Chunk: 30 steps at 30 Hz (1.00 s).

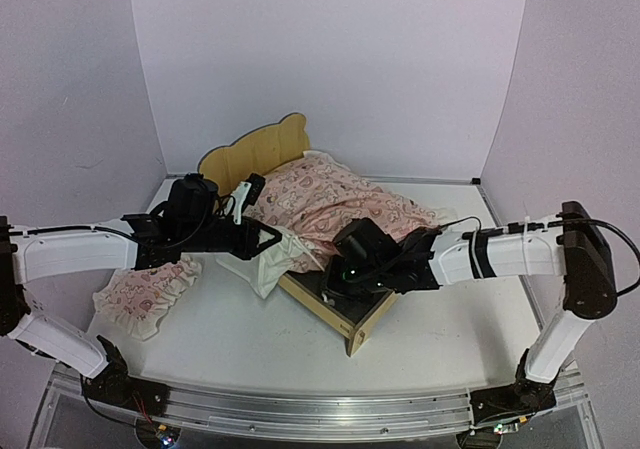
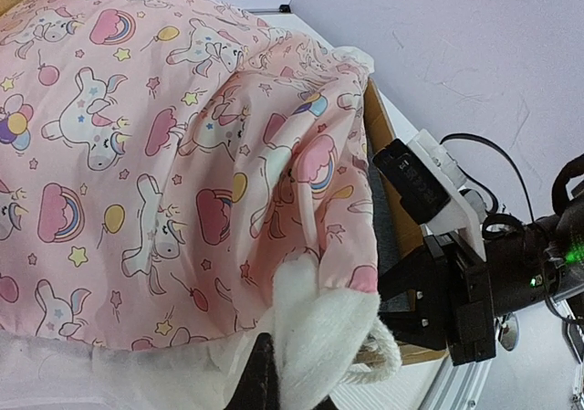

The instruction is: Set up the pet bed

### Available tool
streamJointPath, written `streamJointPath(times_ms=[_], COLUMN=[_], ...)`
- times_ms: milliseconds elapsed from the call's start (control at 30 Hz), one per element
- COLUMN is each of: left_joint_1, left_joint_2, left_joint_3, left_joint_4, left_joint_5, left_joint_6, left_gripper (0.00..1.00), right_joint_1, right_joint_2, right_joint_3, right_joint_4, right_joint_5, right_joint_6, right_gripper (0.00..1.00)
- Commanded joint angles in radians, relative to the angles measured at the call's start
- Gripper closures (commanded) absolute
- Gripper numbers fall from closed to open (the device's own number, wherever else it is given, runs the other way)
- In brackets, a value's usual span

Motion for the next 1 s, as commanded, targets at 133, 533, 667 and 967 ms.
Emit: streamJointPath(times_ms=[133, 533, 667, 967], left_joint_1=[0.007, 0.006, 0.006, 0.007], left_joint_2=[-0.011, -0.014, -0.01, -0.008], left_joint_3=[0.016, 0.009, 0.01, 0.01], left_joint_4=[0.075, 0.075, 0.075, 0.075], left_joint_5=[0.007, 0.009, 0.012, 0.02], left_joint_6=[0.013, 0.013, 0.012, 0.006], left_gripper=[1.0, 1.0, 1.0, 1.0], right_joint_1=[0.029, -0.027, -0.107, -0.16], right_joint_2=[0.107, -0.055, -0.056, -0.014], right_joint_3=[0.107, 0.043, 0.02, -0.021], right_joint_4=[0.006, 0.087, 0.148, 0.318], right_joint_5=[0.146, -0.198, -0.489, -0.648], right_joint_6=[-0.15, -0.69, -0.677, -0.571], right_gripper=[1.0, 1.0, 1.0, 1.0])
